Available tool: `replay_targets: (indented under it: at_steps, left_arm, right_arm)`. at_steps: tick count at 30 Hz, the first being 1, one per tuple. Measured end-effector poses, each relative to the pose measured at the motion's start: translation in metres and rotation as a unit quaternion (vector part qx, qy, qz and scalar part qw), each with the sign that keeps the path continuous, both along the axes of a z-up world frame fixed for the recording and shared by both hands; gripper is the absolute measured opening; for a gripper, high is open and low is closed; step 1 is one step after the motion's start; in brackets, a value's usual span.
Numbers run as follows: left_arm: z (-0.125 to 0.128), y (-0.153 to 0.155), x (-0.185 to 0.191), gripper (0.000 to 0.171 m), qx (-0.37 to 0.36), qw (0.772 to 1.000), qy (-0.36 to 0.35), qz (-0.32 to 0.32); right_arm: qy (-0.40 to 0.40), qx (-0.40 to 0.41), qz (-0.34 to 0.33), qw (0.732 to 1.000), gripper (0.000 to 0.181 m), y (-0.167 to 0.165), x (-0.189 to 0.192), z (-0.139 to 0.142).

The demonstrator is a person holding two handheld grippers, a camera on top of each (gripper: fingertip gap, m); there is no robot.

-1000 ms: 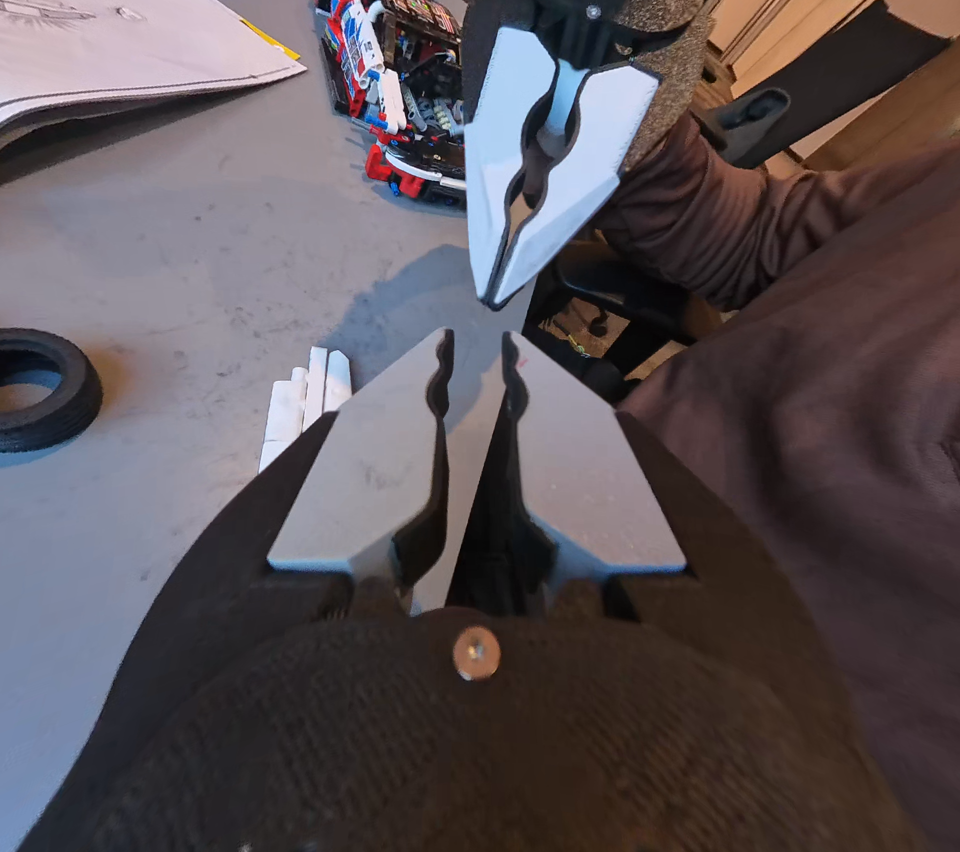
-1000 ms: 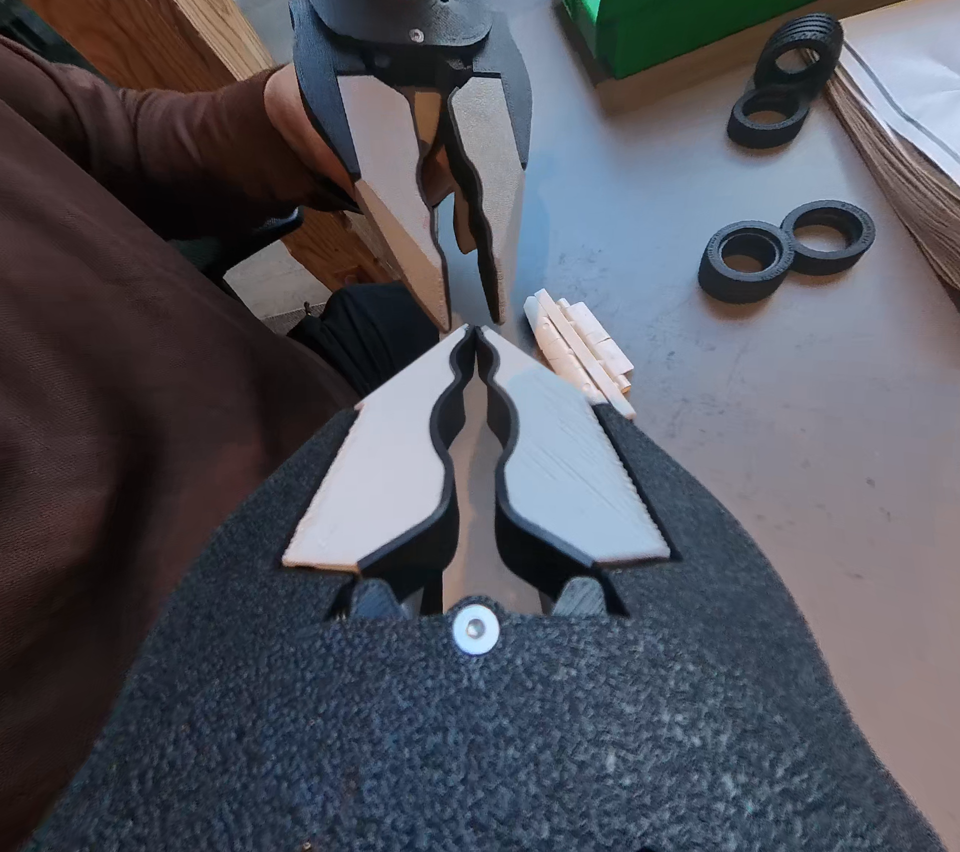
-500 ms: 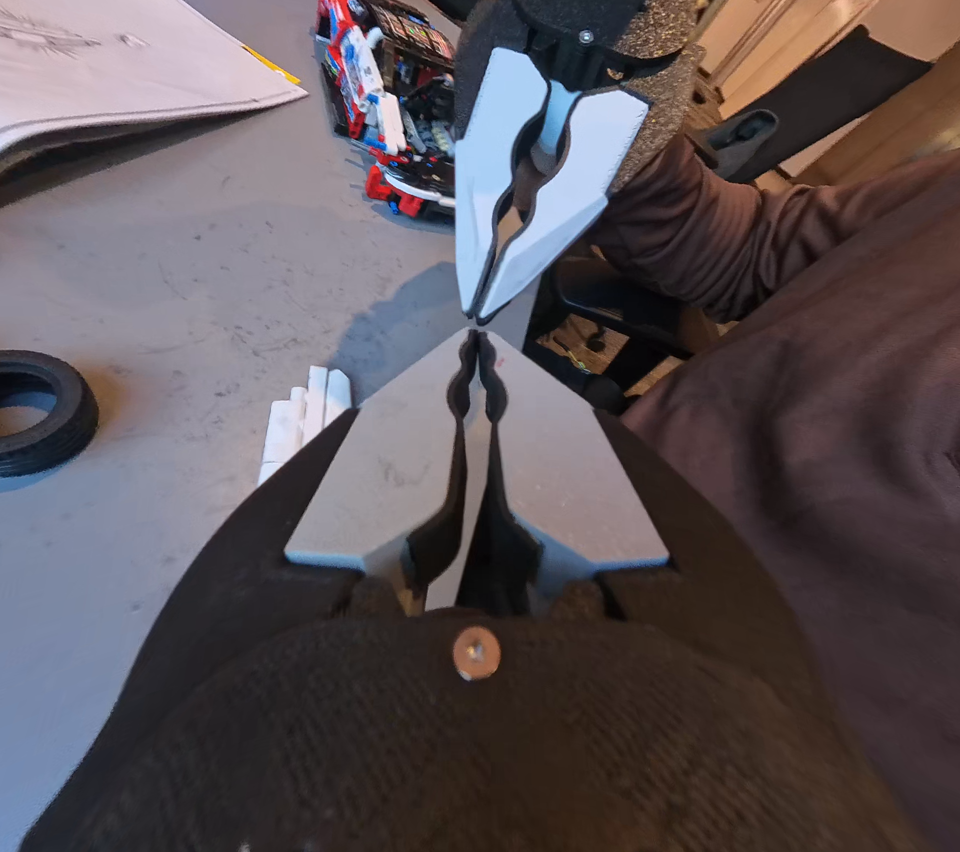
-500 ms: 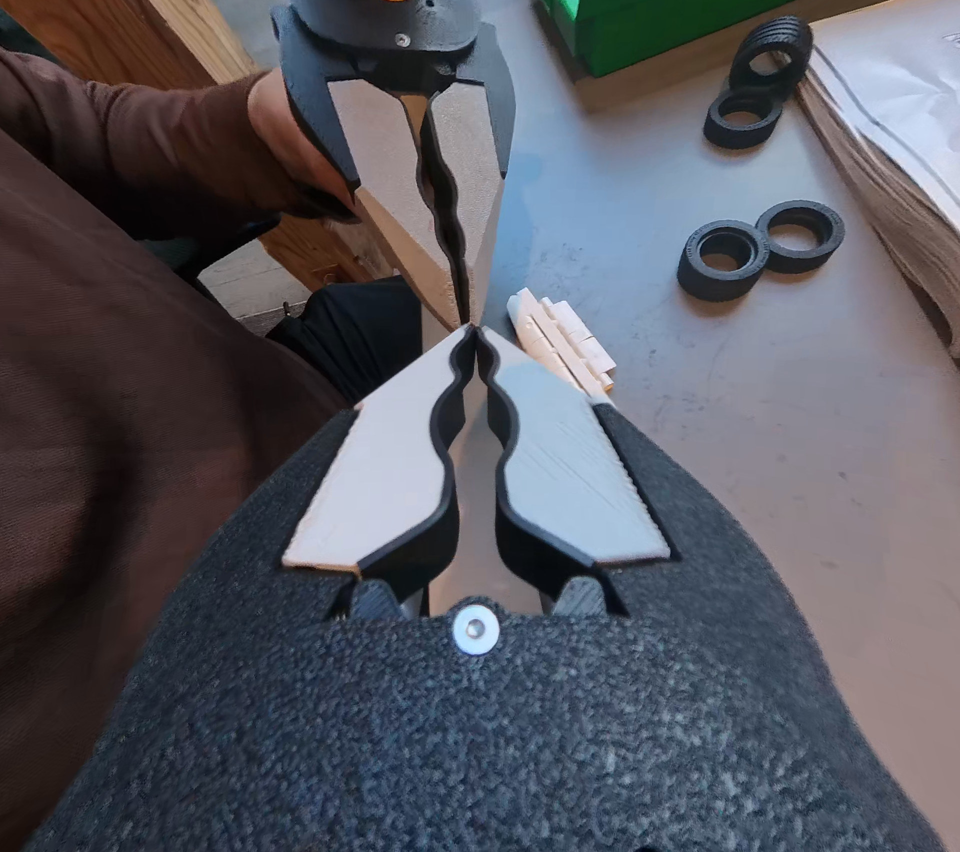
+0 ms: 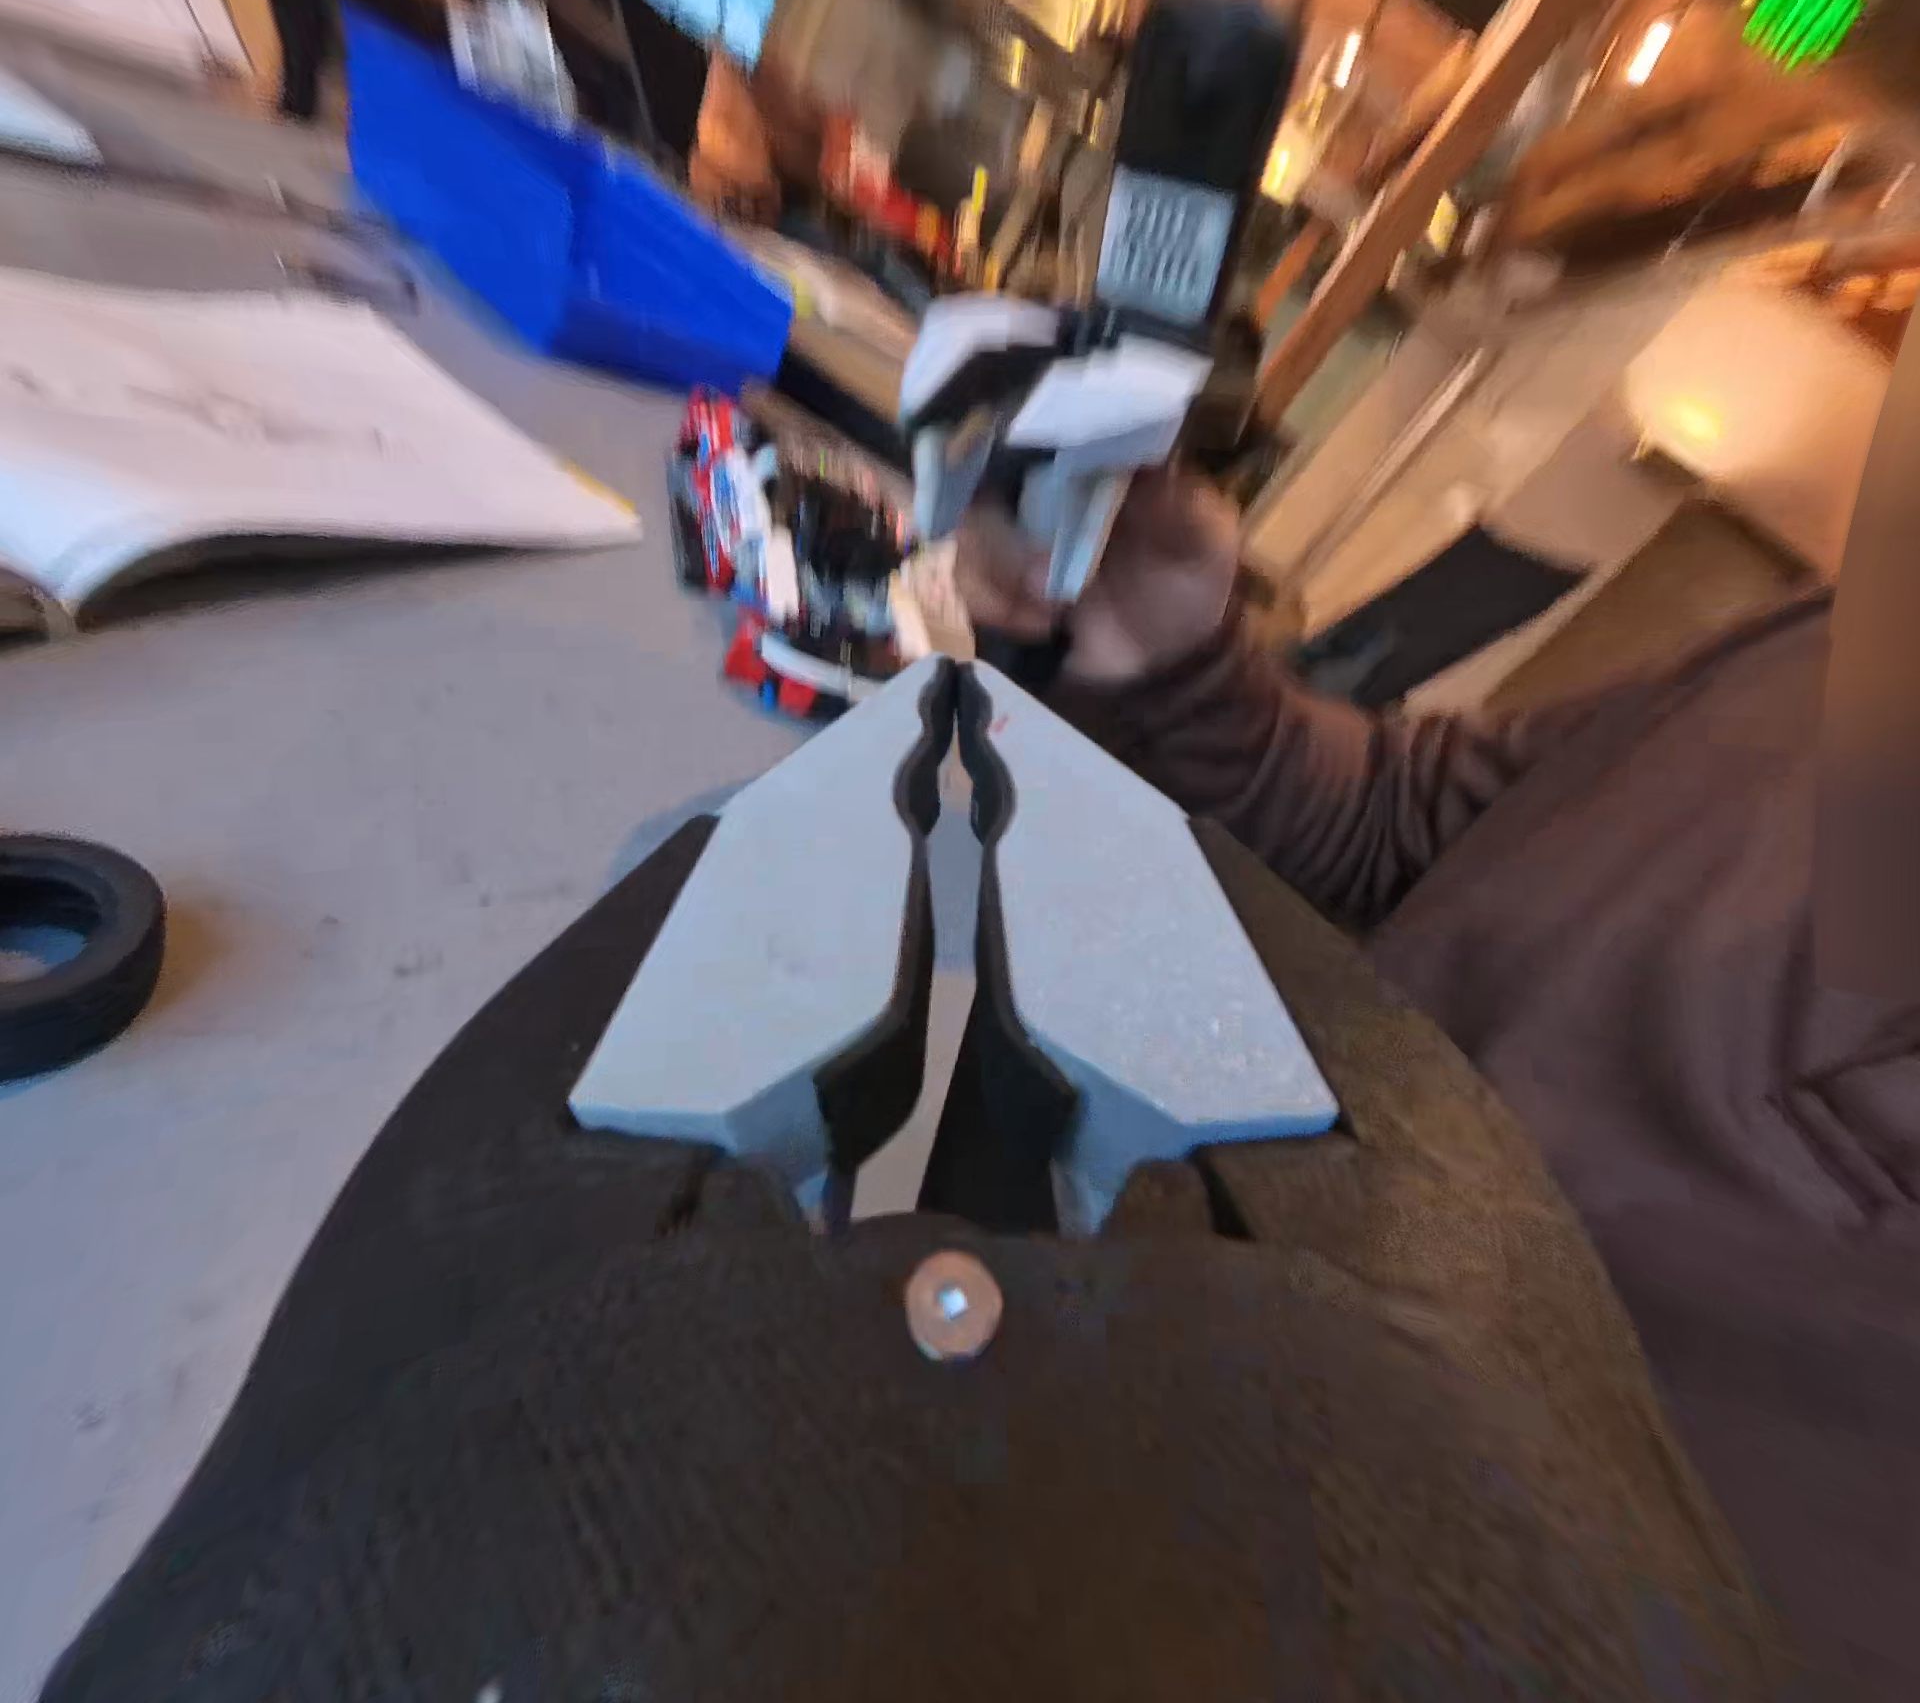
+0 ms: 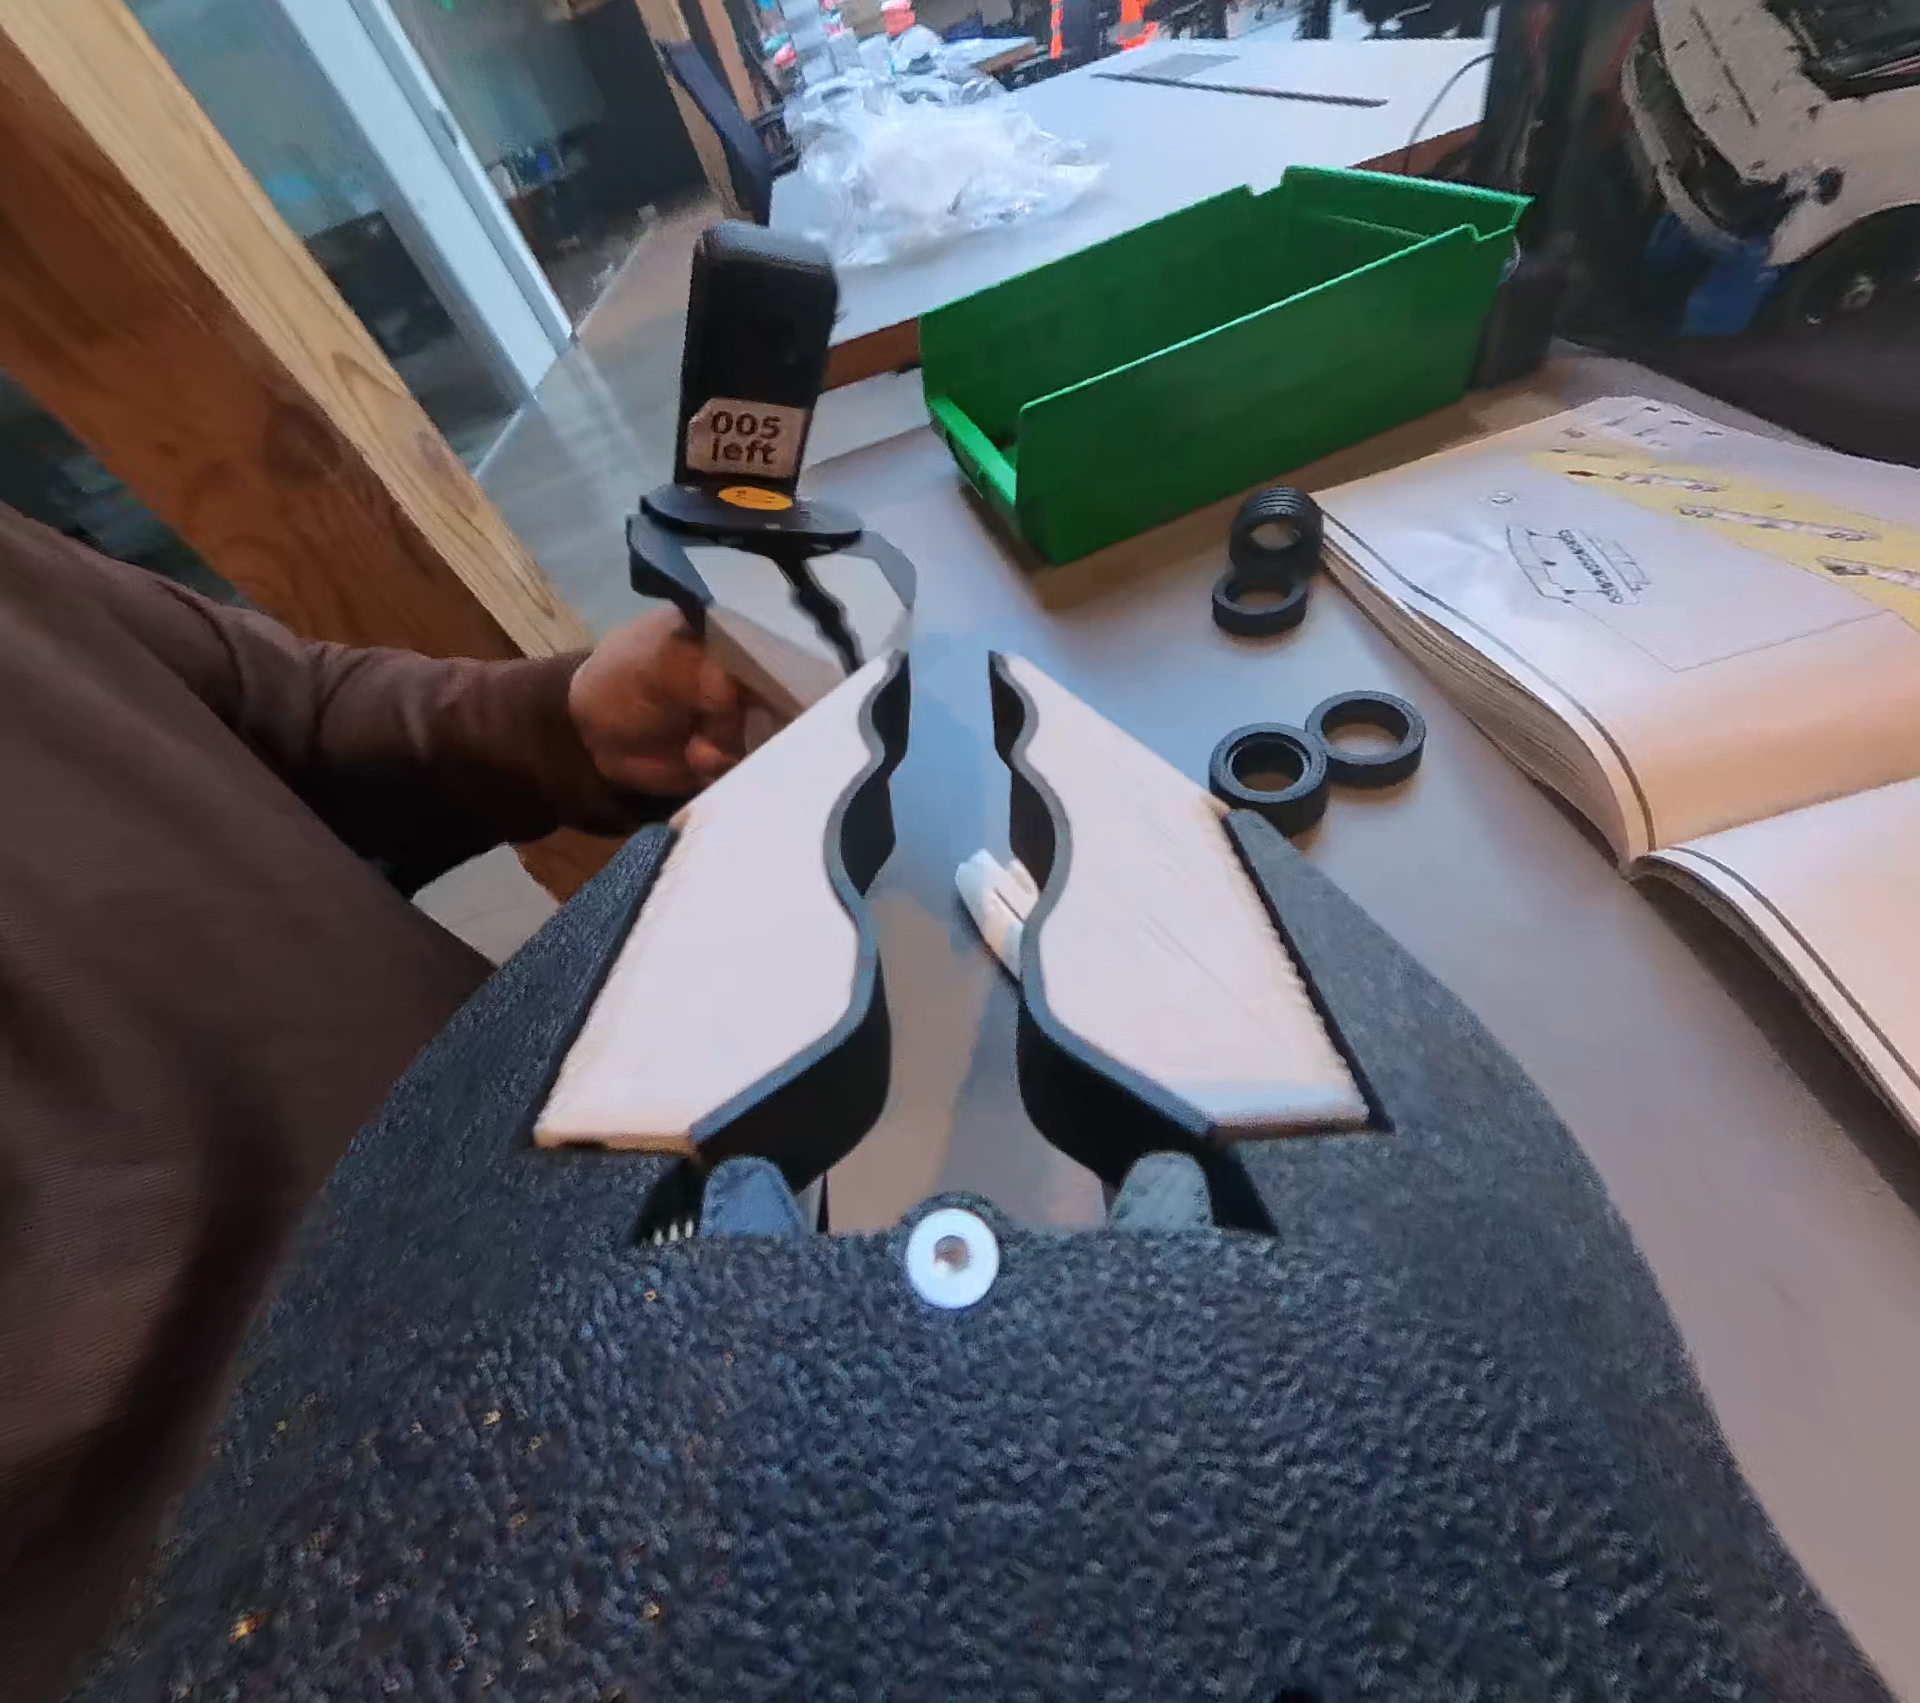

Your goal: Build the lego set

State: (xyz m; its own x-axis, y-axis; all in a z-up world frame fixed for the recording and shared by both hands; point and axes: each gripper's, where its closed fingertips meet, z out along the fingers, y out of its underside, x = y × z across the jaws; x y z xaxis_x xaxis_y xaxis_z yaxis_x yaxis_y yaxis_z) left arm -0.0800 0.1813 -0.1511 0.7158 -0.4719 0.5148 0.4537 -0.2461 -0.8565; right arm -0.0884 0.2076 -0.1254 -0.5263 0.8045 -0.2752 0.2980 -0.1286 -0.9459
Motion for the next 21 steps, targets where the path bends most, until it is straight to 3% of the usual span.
replay_targets:
  at_steps: [3, 7, 13, 21]
  left_arm:
    - [0.039, -0.013, -0.034, 0.000, 0.118, 0.985, -0.098, 0.073]
    - [0.057, -0.025, -0.040, 0.000, 0.201, 0.965, -0.129, 0.112]
    - [0.062, -0.025, -0.033, 0.000, 0.218, 0.957, -0.155, 0.117]
    - [0.058, -0.024, -0.033, 0.000, 0.212, 0.955, -0.165, 0.128]
  right_arm:
    - [-0.019, -0.060, -0.034, 0.997, 0.013, 0.007, -0.004, -0.007]
    - [-0.023, -0.189, 0.022, 0.981, 0.016, -0.020, -0.006, -0.008]
    - [0.004, -0.275, 0.068, 0.959, 0.016, -0.048, -0.012, 0.008]
    - [0.011, -0.299, 0.059, 0.952, 0.002, -0.052, -0.018, 0.013]
